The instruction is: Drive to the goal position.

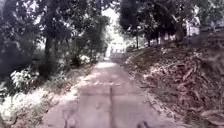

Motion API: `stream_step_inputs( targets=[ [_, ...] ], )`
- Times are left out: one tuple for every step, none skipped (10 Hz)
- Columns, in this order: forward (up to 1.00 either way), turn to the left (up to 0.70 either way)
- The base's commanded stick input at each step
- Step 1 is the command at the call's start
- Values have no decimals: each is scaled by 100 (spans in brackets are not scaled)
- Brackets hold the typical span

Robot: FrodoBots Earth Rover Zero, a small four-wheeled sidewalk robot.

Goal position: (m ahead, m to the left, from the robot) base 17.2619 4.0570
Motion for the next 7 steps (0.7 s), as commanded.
stream_step_inputs(
  targets=[
    [85, 0],
    [85, 0],
    [85, 0],
    [85, 0],
    [85, 0],
    [85, 0],
    [85, -1]
  ],
)
